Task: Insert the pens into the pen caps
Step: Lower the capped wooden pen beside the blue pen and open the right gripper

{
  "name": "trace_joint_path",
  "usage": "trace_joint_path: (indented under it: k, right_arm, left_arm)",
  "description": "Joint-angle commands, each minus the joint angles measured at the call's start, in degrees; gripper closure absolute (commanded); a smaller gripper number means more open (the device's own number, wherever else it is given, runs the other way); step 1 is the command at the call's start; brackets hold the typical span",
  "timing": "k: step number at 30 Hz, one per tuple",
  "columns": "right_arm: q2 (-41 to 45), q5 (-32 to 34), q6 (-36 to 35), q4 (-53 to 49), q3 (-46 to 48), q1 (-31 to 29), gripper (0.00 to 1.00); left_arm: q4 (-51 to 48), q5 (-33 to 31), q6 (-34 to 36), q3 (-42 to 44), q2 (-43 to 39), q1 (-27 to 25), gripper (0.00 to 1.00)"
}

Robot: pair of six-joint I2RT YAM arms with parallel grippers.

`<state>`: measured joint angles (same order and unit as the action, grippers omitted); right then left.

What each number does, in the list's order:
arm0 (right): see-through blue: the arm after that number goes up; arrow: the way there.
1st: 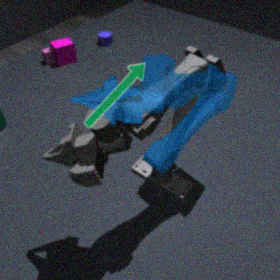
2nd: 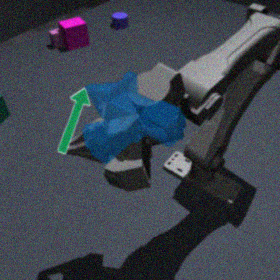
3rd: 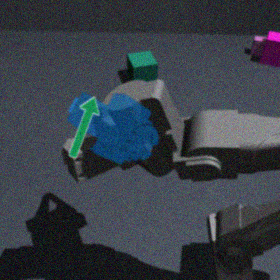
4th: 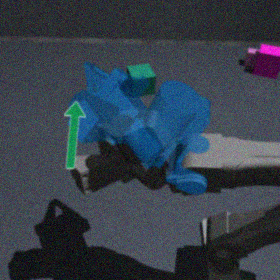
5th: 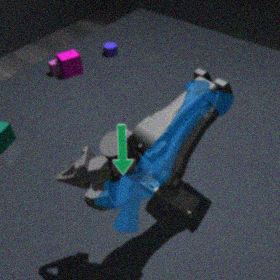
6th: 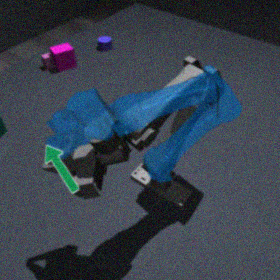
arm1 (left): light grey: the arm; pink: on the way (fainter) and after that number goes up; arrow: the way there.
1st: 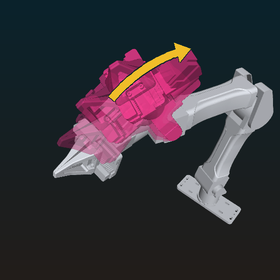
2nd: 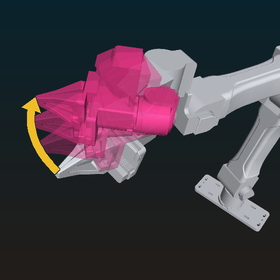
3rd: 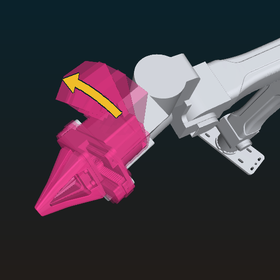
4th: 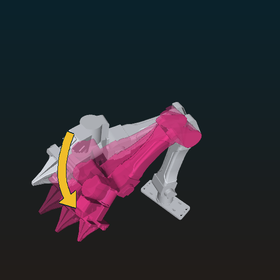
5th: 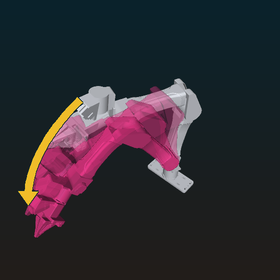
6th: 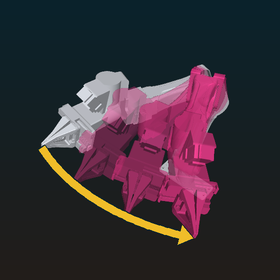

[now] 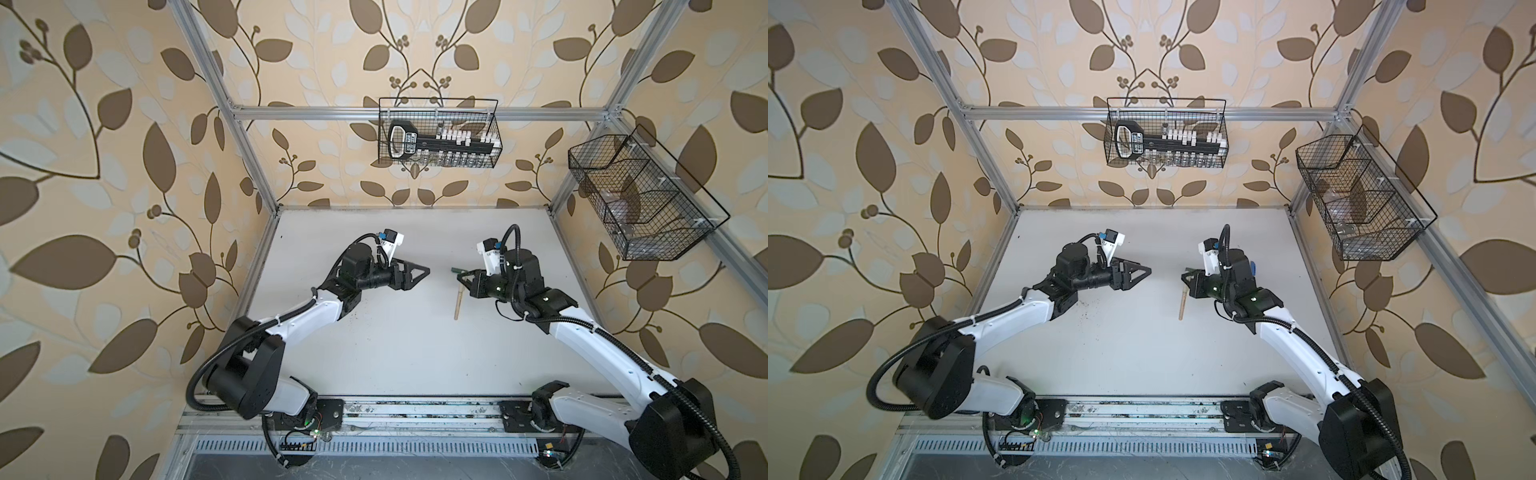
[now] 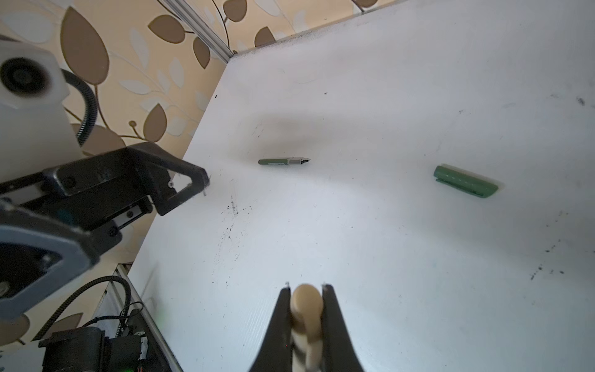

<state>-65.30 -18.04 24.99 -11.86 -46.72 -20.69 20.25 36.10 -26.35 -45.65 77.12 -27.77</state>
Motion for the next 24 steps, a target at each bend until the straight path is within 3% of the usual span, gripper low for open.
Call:
trace_joint_path:
  k: [1,3,6,11,17,24]
  right_arm:
    - [-2.2,-0.9,-5.3,-6.4,-3.6,0.9,1.0]
    - [-3.9,1.1,-7.6,-10.2,-5.9,1.1,1.0]
    - [-6.7,5.3,-10.4,-16.3,-9.9,1.7,1.0]
    - [-9.4,9.7,-13.3,-20.3,-13.1,3.9,1.0]
    - [-14.3,11.0,-14.3,-19.5,-12.9,12.1,1.0]
    - [-25.9,11.3,-16.1,-17.6,-15.8,18.0,1.0]
  left_arm:
    - [-18.1,-12.8,8.0,-0.8,-10.5,-0.1,0.09]
    - [-26.8,-22.0,8.6,-0.5,-15.9,-0.2,0.03]
    - [-33.2,-33.8,7.3,2.4,-23.0,-0.1,0.01]
    - [-42.2,-43.4,5.5,3.5,-28.2,-0.1,0.01]
    - [-46.4,-44.7,3.8,4.6,-30.4,-0.1,0.01]
    - [-47.6,-43.2,3.5,4.4,-30.8,-0.1,0.01]
